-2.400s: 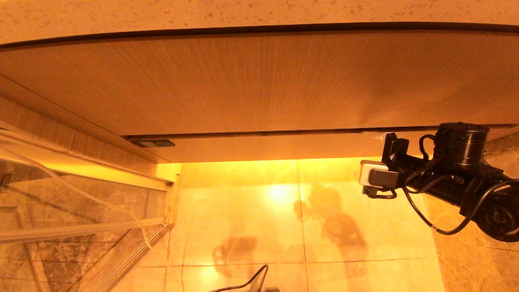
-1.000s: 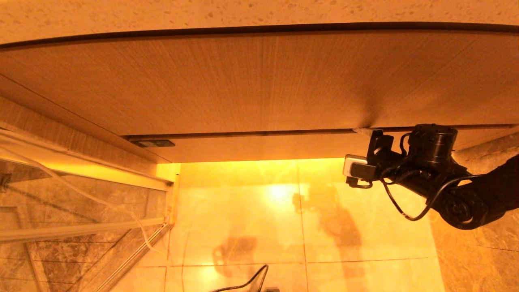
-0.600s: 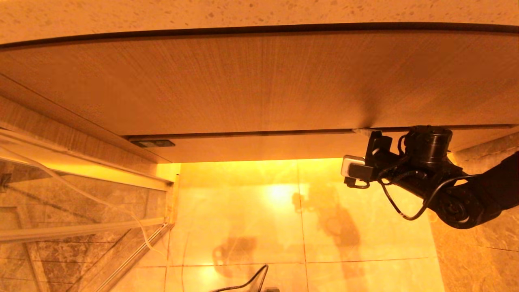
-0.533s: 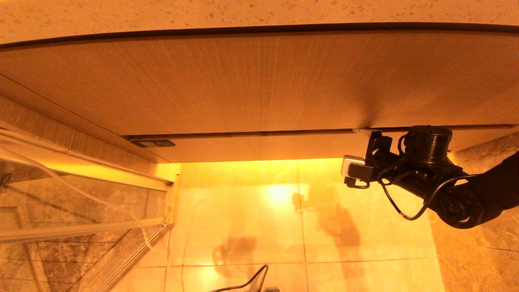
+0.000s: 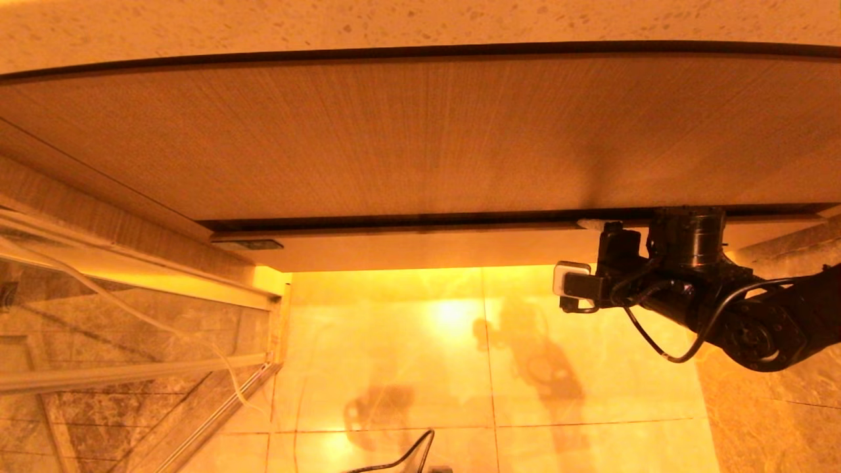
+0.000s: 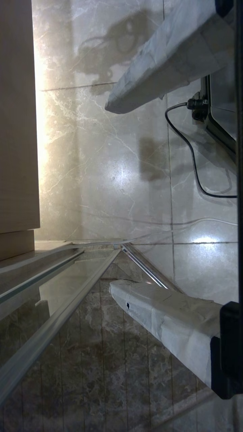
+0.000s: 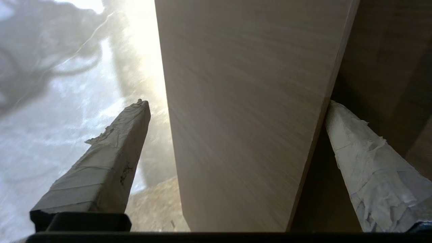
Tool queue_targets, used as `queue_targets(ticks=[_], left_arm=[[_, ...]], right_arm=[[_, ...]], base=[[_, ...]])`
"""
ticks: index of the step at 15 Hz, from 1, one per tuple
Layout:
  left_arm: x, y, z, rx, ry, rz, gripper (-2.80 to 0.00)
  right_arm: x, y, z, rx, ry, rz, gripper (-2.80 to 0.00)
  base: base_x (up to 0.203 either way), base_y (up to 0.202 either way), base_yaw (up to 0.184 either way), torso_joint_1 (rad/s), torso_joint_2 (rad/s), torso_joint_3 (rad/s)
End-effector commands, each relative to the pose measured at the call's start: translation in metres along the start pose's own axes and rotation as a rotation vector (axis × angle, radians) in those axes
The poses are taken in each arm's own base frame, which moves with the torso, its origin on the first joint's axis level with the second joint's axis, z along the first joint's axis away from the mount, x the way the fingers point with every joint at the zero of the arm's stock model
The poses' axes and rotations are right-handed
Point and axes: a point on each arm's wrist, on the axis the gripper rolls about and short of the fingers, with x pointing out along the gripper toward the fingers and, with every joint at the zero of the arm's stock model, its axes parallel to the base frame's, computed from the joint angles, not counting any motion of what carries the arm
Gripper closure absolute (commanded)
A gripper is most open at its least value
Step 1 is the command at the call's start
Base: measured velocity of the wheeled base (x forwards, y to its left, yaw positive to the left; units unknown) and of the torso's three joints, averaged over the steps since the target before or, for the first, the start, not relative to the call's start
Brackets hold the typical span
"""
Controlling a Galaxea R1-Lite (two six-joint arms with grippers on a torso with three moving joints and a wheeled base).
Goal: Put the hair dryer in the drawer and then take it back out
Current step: Pull open the drawer
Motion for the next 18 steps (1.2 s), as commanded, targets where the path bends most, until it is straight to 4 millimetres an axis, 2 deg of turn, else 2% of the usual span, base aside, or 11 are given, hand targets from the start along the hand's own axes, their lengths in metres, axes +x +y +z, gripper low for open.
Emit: queue_targets(ticks=[1, 4, 7, 12, 15, 18], left_arm=[[0.000, 0.000, 0.000, 0.000, 0.000, 0.000, -2.80], [0.000, 0.000, 0.000, 0.000, 0.000, 0.000, -2.80], [0.000, 0.000, 0.000, 0.000, 0.000, 0.000, -2.80], [0.000, 0.000, 0.000, 0.000, 0.000, 0.000, -2.80], [0.000, 0.000, 0.000, 0.000, 0.000, 0.000, -2.80], [0.000, 0.000, 0.000, 0.000, 0.000, 0.000, -2.80]], right_arm=[[-0.001, 0.002, 0.000, -0.009, 0.004, 0.014, -2.80], [-0.002, 0.001, 0.000, -0.011, 0.003, 0.019, -2.80], [-0.013, -0.005, 0.000, -0.016, 0.004, 0.051, -2.80], [-0.046, -0.015, -0.004, -0.037, 0.047, 0.128, -2.80], [-0.061, -0.023, -0.002, -0.050, 0.126, 0.098, -2.80], [-0.084, -0.041, -0.005, -0.063, 0.186, 0.028, -2.80]], base=[[0.000, 0.000, 0.000, 0.000, 0.00, 0.000], [0.000, 0.000, 0.000, 0.000, 0.00, 0.000], [0.000, 0.000, 0.000, 0.000, 0.00, 0.000], [0.000, 0.000, 0.000, 0.000, 0.00, 0.000], [0.000, 0.000, 0.000, 0.000, 0.00, 0.000], [0.000, 0.000, 0.000, 0.000, 0.00, 0.000]])
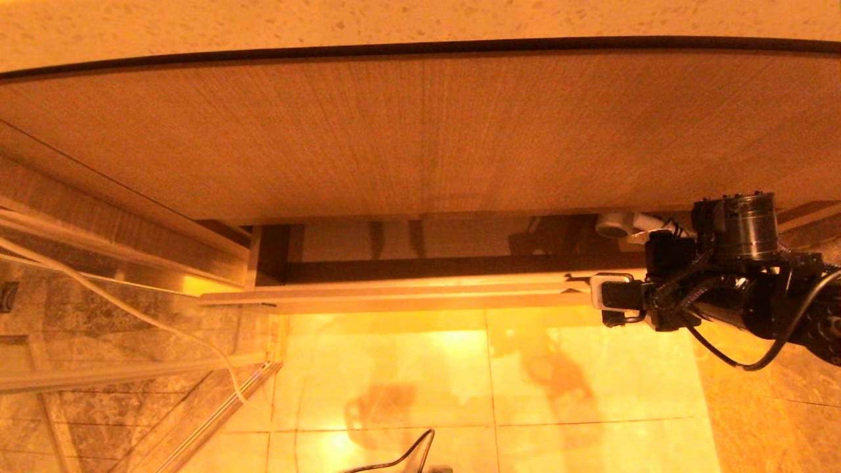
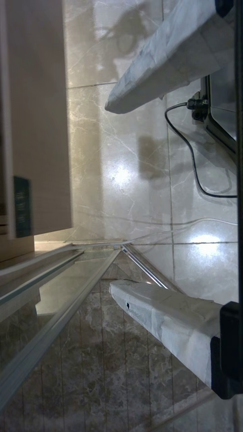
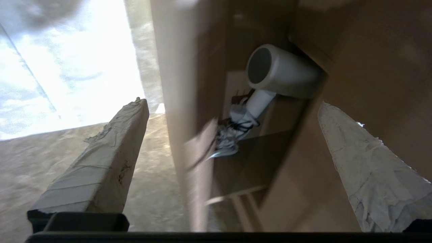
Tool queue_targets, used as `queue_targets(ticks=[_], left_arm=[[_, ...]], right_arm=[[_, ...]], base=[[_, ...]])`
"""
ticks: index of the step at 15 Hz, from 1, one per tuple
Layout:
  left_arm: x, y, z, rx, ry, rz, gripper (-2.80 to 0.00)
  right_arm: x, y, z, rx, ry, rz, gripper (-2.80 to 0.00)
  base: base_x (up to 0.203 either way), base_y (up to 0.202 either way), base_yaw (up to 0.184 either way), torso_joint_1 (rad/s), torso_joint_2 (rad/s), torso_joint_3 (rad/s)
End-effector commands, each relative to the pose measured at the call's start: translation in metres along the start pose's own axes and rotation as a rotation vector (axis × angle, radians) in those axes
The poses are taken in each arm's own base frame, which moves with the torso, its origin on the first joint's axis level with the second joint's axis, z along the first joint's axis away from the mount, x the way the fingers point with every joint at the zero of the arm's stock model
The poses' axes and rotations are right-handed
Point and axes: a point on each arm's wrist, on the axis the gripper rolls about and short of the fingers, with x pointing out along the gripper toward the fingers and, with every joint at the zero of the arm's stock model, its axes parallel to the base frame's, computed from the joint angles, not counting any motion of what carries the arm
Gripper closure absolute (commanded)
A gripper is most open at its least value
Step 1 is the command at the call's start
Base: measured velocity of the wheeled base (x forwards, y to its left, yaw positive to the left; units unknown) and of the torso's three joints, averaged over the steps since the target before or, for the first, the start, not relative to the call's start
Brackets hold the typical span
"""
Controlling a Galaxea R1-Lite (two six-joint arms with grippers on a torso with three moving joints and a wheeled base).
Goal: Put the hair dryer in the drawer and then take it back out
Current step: Pull open the drawer
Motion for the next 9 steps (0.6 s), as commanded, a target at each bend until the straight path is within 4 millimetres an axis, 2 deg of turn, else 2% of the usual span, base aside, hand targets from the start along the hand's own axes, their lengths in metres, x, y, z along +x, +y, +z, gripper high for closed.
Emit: queue_targets(ticks=[1, 4, 9], left_arm=[[0.000, 0.000, 0.000, 0.000, 0.000, 0.001, -2.80], [0.000, 0.000, 0.000, 0.000, 0.000, 0.001, -2.80], [0.000, 0.000, 0.000, 0.000, 0.000, 0.001, -2.80]], right_arm=[[-0.027, -0.013, -0.009, 0.007, 0.005, -0.070, -2.80], [-0.064, -0.016, -0.023, 0.020, 0.018, -0.138, -2.80], [-0.063, -0.012, -0.021, 0.052, 0.014, -0.124, -2.80]], base=[[0.000, 0.000, 0.000, 0.000, 0.00, 0.000], [0.000, 0.000, 0.000, 0.000, 0.00, 0.000], [0.000, 0.000, 0.000, 0.000, 0.00, 0.000]])
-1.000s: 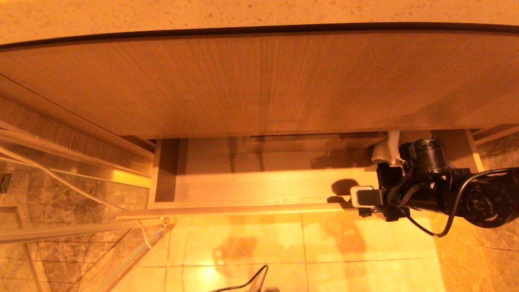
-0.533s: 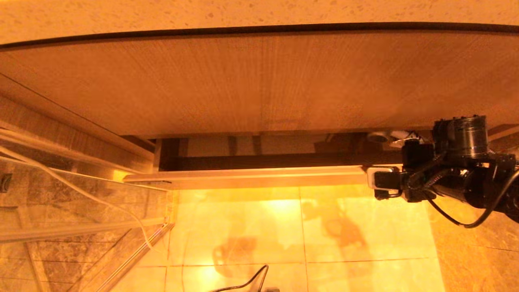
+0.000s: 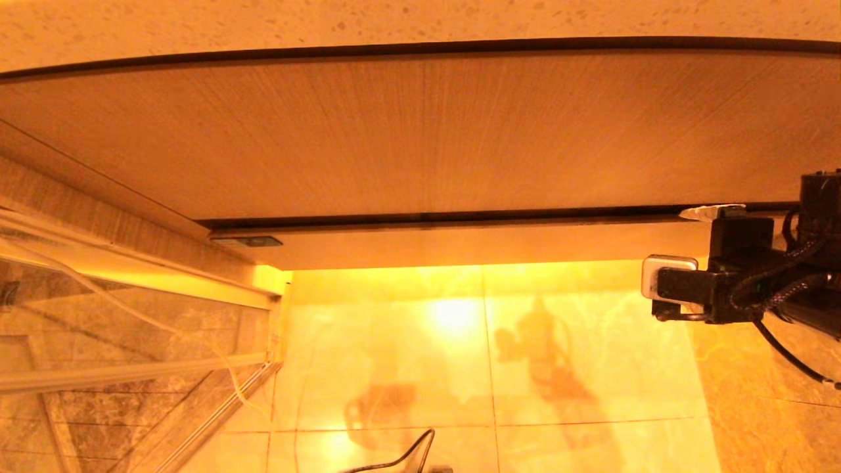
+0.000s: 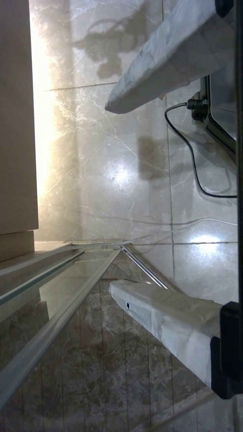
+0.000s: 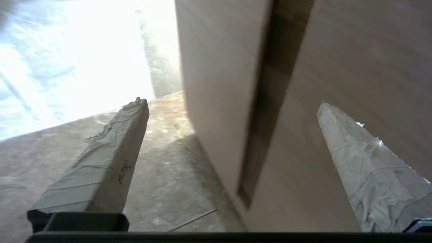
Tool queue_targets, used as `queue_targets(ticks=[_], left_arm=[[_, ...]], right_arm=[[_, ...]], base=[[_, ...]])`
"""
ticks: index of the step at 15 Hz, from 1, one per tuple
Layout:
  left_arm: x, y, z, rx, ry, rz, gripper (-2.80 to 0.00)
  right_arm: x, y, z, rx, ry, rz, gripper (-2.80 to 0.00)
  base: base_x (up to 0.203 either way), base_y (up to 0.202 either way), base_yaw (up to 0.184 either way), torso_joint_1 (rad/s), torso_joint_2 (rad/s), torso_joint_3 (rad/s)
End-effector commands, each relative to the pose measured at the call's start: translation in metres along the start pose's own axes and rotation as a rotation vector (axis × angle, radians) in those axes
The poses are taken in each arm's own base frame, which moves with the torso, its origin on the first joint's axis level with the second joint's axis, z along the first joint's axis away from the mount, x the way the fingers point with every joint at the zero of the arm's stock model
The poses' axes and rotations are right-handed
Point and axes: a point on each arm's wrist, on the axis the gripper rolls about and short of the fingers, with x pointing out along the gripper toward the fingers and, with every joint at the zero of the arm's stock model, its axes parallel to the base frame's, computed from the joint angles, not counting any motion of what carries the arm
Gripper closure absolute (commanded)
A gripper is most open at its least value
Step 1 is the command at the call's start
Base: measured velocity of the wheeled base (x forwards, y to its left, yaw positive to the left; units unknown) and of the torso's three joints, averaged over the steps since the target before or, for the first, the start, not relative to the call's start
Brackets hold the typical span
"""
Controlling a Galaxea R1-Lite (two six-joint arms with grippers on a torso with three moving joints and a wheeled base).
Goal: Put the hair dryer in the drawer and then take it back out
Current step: Pull open the drawer
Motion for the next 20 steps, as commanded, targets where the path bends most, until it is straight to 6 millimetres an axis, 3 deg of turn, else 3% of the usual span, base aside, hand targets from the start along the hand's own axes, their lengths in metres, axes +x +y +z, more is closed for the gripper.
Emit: queue_targets(ticks=[1, 5, 8, 14, 20], left_arm=[[0.000, 0.000, 0.000, 0.000, 0.000, 0.000, -2.80], [0.000, 0.000, 0.000, 0.000, 0.000, 0.000, -2.80], [0.000, 0.000, 0.000, 0.000, 0.000, 0.000, -2.80], [0.000, 0.000, 0.000, 0.000, 0.000, 0.000, -2.80], [0.000, 0.000, 0.000, 0.000, 0.000, 0.000, -2.80]], right_arm=[[0.000, 0.002, -0.001, 0.014, 0.003, 0.007, -2.80], [0.006, 0.008, 0.002, 0.027, -0.004, 0.026, -2.80], [0.009, 0.025, 0.004, 0.030, -0.086, 0.049, -2.80], [0.045, 0.050, 0.019, 0.038, -0.228, 0.024, -2.80], [0.083, 0.050, 0.035, 0.083, -0.329, 0.039, -2.80]], base=[[0.000, 0.000, 0.000, 0.000, 0.00, 0.000], [0.000, 0.000, 0.000, 0.000, 0.00, 0.000], [0.000, 0.000, 0.000, 0.000, 0.00, 0.000], [0.000, 0.000, 0.000, 0.000, 0.00, 0.000], [0.000, 0.000, 0.000, 0.000, 0.00, 0.000]])
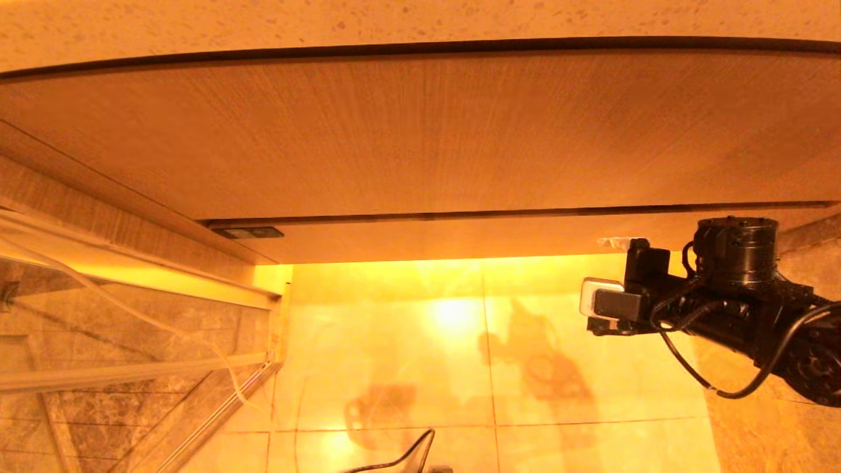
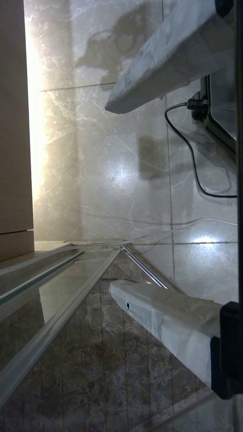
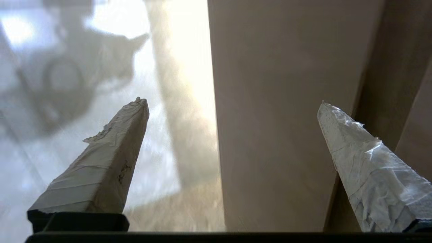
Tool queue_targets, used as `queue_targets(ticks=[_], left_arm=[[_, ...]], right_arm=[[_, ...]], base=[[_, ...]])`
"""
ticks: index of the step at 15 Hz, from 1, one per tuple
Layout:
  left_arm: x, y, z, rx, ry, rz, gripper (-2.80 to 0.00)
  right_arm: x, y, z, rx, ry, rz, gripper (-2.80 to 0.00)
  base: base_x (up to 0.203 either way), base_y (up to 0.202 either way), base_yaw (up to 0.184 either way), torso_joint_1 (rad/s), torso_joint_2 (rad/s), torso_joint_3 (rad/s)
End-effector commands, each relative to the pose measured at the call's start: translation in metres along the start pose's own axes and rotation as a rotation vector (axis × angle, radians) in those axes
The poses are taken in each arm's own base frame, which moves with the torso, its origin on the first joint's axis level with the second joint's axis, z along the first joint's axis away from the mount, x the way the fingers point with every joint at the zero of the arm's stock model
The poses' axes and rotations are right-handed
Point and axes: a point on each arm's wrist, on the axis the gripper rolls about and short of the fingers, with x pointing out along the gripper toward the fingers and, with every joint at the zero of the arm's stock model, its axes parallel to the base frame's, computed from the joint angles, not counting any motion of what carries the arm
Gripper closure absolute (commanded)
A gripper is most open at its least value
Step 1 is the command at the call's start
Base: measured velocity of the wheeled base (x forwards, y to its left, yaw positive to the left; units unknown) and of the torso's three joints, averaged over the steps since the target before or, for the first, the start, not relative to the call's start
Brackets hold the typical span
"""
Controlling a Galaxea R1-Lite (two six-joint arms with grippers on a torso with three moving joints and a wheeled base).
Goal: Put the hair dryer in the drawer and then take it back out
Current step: Pull open the drawer
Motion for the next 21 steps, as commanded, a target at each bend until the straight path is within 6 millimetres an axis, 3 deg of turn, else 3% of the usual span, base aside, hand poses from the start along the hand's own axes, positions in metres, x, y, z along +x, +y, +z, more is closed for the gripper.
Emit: queue_targets(ticks=[1, 6, 21], left_arm=[[0.000, 0.000, 0.000, 0.000, 0.000, 0.000, -2.80], [0.000, 0.000, 0.000, 0.000, 0.000, 0.000, -2.80], [0.000, 0.000, 0.000, 0.000, 0.000, 0.000, -2.80]], right_arm=[[0.017, 0.002, 0.000, -0.007, -0.028, -0.008, -2.80], [0.026, -0.008, 0.002, -0.017, -0.126, -0.097, -2.80], [0.034, -0.013, -0.001, -0.047, -0.125, -0.203, -2.80]], base=[[0.000, 0.000, 0.000, 0.000, 0.00, 0.000], [0.000, 0.000, 0.000, 0.000, 0.00, 0.000], [0.000, 0.000, 0.000, 0.000, 0.00, 0.000]])
